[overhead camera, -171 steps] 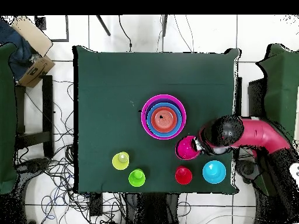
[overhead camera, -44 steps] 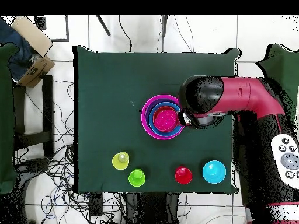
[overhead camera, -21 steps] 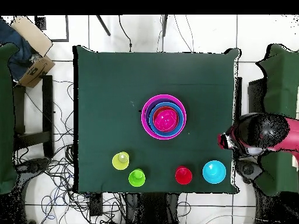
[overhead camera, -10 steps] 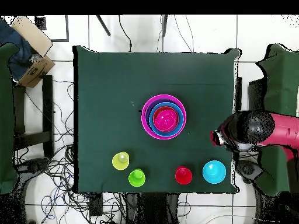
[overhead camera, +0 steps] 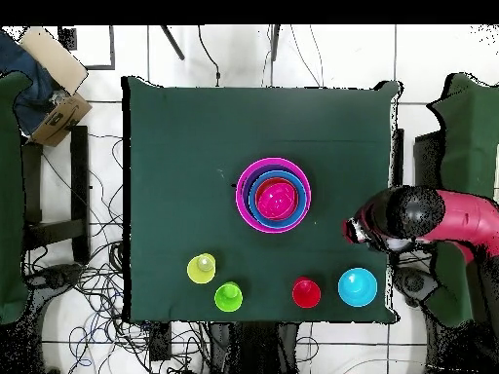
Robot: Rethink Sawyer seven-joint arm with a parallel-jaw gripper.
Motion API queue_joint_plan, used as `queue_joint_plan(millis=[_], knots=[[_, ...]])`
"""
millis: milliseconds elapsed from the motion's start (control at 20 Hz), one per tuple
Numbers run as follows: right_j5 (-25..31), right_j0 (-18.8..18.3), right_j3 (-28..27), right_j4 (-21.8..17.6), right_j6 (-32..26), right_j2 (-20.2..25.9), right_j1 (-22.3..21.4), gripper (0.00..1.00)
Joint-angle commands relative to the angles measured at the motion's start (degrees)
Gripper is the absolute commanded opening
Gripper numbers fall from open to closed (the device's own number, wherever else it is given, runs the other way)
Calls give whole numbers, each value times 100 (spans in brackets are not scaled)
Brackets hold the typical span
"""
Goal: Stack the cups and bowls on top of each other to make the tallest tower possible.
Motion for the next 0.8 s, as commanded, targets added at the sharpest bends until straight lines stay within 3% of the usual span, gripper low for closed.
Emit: queue_joint_plan(millis=[50, 450, 800], knots=[[-278, 240, -16, -431, -1287, 187, 425, 100], [-331, -314, 231, -424, -1814, 379, 410, 100], [146, -1052, 1058, -153, -2251, 739, -536, 100]])
